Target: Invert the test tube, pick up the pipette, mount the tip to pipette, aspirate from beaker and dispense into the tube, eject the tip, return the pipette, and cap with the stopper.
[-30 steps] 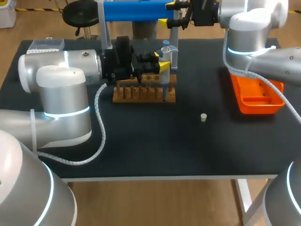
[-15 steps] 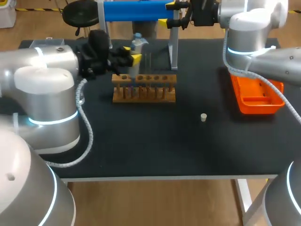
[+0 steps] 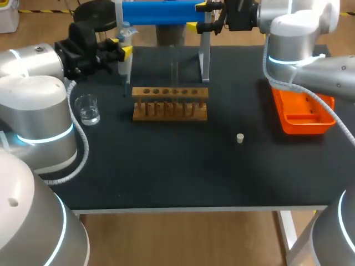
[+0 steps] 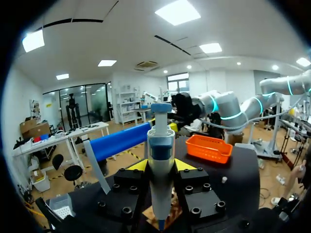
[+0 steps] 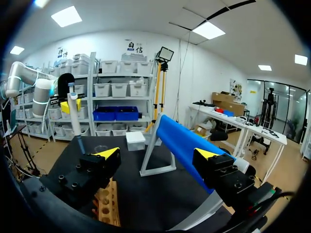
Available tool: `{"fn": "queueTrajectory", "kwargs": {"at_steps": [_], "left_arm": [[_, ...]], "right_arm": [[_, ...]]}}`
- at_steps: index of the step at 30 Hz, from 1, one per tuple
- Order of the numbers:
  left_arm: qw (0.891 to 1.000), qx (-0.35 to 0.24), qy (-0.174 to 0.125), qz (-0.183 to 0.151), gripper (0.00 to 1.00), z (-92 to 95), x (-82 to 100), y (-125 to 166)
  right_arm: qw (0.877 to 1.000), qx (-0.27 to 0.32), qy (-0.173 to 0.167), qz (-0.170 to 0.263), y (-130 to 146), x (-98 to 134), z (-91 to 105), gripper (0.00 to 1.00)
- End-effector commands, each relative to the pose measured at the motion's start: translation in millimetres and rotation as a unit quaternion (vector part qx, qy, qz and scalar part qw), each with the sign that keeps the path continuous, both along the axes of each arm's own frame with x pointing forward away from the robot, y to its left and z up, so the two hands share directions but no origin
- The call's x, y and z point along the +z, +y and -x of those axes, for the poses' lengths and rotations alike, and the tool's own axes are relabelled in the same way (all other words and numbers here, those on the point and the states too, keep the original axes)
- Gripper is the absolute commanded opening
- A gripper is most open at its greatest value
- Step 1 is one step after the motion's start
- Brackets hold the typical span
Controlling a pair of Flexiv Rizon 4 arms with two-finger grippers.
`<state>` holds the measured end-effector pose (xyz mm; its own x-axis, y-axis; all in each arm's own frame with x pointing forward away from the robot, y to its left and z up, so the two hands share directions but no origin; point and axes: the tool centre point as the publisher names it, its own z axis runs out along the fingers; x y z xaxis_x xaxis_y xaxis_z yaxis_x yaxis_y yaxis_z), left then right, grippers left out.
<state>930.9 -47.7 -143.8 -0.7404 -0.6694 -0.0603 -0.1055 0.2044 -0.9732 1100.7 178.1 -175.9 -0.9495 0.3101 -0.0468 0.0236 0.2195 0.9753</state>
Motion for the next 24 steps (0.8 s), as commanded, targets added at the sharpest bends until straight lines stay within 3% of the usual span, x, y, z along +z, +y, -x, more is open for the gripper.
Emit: {"fn": "queueTrajectory", "kwargs": {"at_steps": [1,14,24], "left_arm": [[1.0,0.018,-0.013,0.01,0.0,-23.5,-1.9,-0.1],[0.996,0.085,-0.026,0.02,0.0,-83.2,-0.3,1.2],[0.991,0.135,-0.015,0.02,0.0,-119.4,-3.6,-5.4]], "right_arm": [[1.0,0.0,0.0,0.001,0.4,-0.1,-0.9,1.0],[1.0,0.0,0.0,0.001,0.4,-0.1,-0.9,1.0],[1.0,0.0,0.0,0.001,0.4,-0.1,-0.9,1.0]]}}
